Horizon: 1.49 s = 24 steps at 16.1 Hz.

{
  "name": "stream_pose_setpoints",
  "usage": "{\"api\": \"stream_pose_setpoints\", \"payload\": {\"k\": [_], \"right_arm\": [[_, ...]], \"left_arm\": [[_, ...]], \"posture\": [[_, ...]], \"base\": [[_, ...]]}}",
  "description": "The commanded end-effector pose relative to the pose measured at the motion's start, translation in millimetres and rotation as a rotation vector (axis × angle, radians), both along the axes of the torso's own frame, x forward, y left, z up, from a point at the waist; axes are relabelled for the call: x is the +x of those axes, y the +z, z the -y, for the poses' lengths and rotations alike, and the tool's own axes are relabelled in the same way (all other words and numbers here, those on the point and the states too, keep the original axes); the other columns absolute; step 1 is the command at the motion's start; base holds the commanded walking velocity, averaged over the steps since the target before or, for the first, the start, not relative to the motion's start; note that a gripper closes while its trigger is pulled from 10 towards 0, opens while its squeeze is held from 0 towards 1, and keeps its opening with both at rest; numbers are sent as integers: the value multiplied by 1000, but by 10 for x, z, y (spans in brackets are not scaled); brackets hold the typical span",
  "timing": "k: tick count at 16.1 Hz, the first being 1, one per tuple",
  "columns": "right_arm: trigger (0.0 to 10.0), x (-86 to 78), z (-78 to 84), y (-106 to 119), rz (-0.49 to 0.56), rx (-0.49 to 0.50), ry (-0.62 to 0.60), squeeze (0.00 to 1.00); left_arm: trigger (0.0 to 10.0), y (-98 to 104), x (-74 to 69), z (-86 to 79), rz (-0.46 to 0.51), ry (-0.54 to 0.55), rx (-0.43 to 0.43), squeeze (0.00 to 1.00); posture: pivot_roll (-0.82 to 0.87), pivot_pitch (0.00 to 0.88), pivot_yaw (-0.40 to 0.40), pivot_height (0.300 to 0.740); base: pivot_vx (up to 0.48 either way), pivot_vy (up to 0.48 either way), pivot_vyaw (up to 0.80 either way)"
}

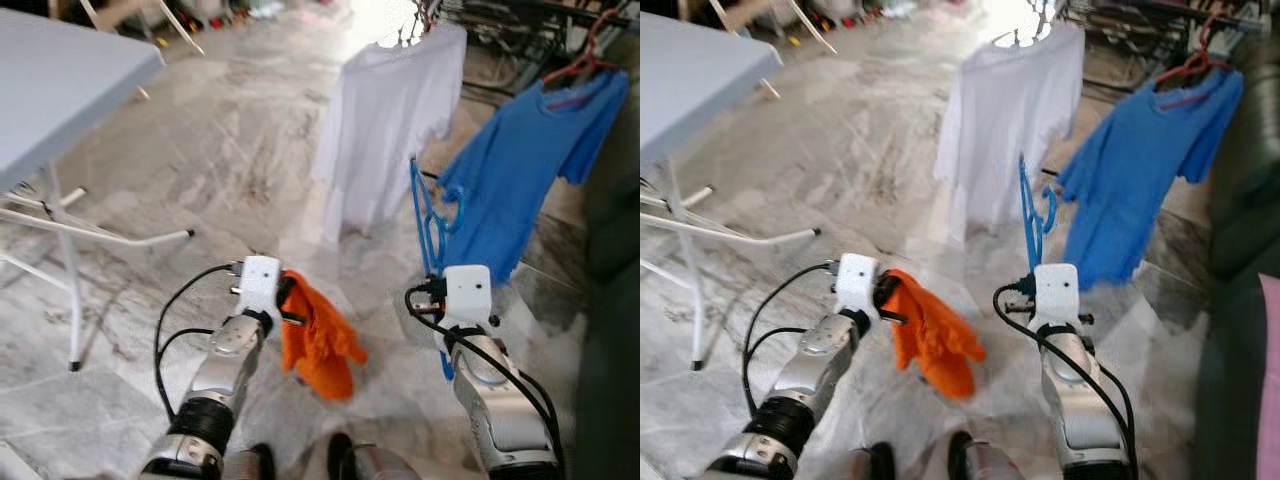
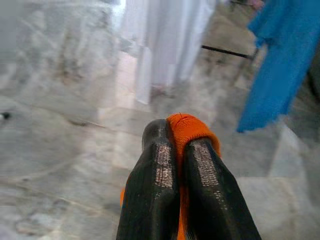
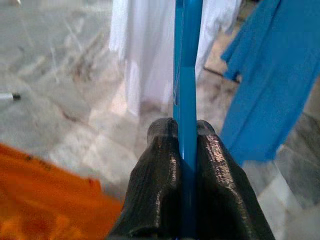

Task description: Hang hanger

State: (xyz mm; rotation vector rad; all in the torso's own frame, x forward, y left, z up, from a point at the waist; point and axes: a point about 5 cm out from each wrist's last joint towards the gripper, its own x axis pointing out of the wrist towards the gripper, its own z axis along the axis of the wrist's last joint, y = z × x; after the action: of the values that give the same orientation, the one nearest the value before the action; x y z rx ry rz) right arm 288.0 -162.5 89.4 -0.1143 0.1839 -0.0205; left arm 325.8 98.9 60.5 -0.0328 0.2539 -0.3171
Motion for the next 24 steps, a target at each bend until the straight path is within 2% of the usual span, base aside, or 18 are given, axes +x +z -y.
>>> {"api": "stream_pose_setpoints", "payload": {"k": [1, 3, 8, 16, 24], "right_arm": [[10000, -2, 43, -20, 11, 2, -32, 0], [10000, -13, 78, -58, 3, 32, -72, 0], [10000, -110, 51, -149, -8, 46, -86, 0], [10000, -90, 63, -135, 2, 46, -94, 0], [10000, -163, 45, -149, -5, 48, -81, 0]], "left_arm": [[10000, 46, 42, -7, 23, 7, -7, 0], [10000, 71, 74, -24, 29, 2, -12, 0], [10000, 47, 80, -42, 16, -20, -13, 0], [10000, 30, 85, -33, 13, -19, -15, 0], [10000, 21, 39, 35, 33, -47, -9, 0]], "posture": [[-142, 63, 17, 740], [-149, 61, 32, 740], [-163, 66, 54, 740], [-165, 81, 50, 740], [-172, 132, 50, 740]], "base": [[0, 0, 0], [0, 0, 0], [0, 224, -800], [0, 313, -745], [0, 0, 0]]}}
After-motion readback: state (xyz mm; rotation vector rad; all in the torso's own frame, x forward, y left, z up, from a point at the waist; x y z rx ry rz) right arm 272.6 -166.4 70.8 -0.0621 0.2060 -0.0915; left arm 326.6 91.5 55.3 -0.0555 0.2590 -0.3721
